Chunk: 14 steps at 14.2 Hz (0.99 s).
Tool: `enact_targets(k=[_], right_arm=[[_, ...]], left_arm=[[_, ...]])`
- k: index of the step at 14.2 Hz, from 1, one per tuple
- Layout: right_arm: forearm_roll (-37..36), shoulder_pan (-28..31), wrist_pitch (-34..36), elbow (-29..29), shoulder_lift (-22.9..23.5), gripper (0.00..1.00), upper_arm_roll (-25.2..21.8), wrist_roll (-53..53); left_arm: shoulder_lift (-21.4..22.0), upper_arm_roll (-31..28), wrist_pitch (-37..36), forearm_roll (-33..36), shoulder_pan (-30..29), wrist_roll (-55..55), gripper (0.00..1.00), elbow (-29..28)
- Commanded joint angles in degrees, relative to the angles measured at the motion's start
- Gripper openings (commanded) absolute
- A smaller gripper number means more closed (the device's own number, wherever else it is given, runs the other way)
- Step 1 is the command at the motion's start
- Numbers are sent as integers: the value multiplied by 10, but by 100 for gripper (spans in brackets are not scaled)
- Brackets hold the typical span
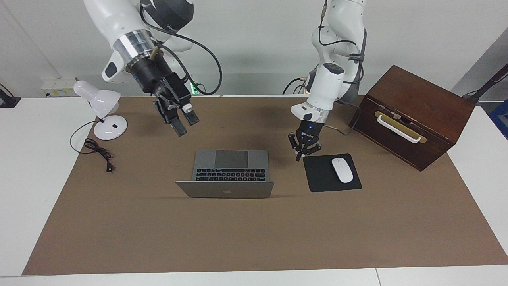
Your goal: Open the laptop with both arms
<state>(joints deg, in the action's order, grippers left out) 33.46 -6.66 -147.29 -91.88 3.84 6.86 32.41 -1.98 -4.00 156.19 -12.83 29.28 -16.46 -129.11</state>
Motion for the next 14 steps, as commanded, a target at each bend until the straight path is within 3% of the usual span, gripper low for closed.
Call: enact_targets(k=[1, 3, 4, 5, 6, 8, 11, 14], right_arm=[[-30, 10, 5, 54, 19, 100, -17, -87], [-84, 30, 10, 72, 23, 100, -33, -149], [-120, 43, 19, 90, 30, 100, -35, -181], [-153, 51, 49, 104, 34, 100, -36, -209], [-177, 57, 90, 116, 35, 100, -36, -232], [-225, 61, 172, 136, 36, 100, -38, -269], [-323, 62, 358, 153, 30, 100, -37, -274], [-345, 81, 494, 143, -8, 100, -35, -299]], left_arm=[[5, 5, -166, 31, -60, -33, 0, 106], [20, 5, -252, 59, -97, -38, 0, 153], [33, 5, -278, 62, -114, -41, 10, 164], [47, 5, -298, 62, -134, -42, 44, 166], [64, 5, -313, 62, -151, -42, 99, 166], [90, 5, -335, 64, -201, -43, 100, 167], [115, 2, -362, 64, -243, -39, 100, 170], [114, 4, -447, 68, -288, -24, 100, 225]])
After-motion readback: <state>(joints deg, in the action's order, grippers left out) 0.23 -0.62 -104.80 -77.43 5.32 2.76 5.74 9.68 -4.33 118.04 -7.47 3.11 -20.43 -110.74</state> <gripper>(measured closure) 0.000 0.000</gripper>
